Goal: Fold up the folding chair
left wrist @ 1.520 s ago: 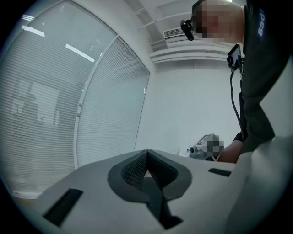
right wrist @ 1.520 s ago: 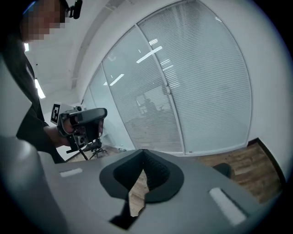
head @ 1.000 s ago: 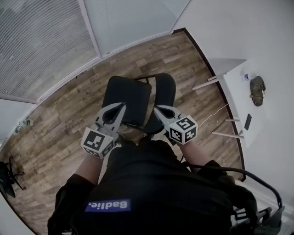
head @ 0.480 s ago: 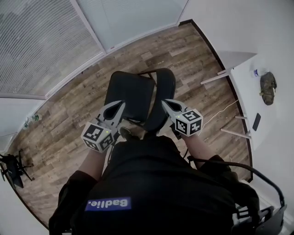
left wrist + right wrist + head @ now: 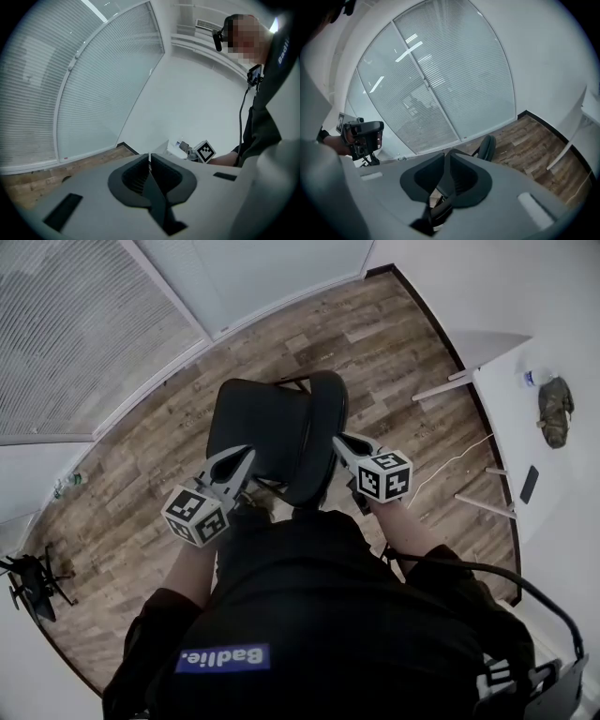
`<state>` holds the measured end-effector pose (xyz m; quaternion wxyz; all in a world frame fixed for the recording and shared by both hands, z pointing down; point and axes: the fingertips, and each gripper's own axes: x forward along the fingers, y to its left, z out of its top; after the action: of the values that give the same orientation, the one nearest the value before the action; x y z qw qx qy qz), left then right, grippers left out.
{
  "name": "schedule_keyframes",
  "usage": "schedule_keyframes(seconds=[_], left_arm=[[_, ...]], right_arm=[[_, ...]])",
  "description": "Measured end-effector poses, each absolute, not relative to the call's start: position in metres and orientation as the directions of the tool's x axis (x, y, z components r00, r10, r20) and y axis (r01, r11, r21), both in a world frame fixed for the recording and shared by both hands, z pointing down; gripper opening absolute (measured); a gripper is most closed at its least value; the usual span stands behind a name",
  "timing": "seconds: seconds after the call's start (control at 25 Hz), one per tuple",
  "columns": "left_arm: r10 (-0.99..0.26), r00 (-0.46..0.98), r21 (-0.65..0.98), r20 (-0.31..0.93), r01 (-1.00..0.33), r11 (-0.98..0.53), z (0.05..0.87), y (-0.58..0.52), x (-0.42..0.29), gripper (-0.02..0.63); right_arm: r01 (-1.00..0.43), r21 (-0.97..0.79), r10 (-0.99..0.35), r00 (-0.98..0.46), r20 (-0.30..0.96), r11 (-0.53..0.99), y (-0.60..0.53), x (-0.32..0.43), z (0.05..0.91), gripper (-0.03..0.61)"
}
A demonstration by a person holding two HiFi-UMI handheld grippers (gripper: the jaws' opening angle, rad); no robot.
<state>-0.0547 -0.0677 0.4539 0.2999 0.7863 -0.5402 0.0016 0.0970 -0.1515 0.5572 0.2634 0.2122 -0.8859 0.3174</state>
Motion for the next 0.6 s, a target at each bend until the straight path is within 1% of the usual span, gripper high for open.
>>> schedule_keyframes(seconds=[0.12, 0.24, 0.44, 0.56, 0.6], left_arm=[[-0.82, 0.475, 0.506, 0.32, -0.817, -0.276, 0.462, -0.072, -0.058, 0.006], [-0.789, 0.517, 0.522, 0.331, -0.797, -0.303, 0.476, -0.072, -0.074, 0.006], [-0.751, 0.545, 0.534, 0.372, -0.788, -0.307, 0.514, -0.064, -0.13, 0.008], [-0.736, 0.546, 0.543, 0.4, -0.788, -0.29, 0.544, -0.056, -0.166, 0.009], [-0.733, 0.543, 0.543, 0.411, -0.791, -0.282, 0.555, -0.054, -0.178, 0.022]], right_arm=[[-0.596, -0.451, -0.224, -0.734, 0.641, 0.664, -0.149, 0.102, 0.566, 0.051], [-0.676, -0.446, -0.255, -0.677, 0.69, 0.587, -0.146, 0.111, 0.58, 0.103], [-0.799, -0.413, -0.297, -0.562, 0.772, 0.438, -0.14, 0.12, 0.618, 0.156], [-0.839, -0.38, -0.307, -0.507, 0.805, 0.389, -0.134, 0.119, 0.632, 0.177], [-0.85, -0.366, -0.309, -0.489, 0.816, 0.379, -0.134, 0.117, 0.635, 0.184]])
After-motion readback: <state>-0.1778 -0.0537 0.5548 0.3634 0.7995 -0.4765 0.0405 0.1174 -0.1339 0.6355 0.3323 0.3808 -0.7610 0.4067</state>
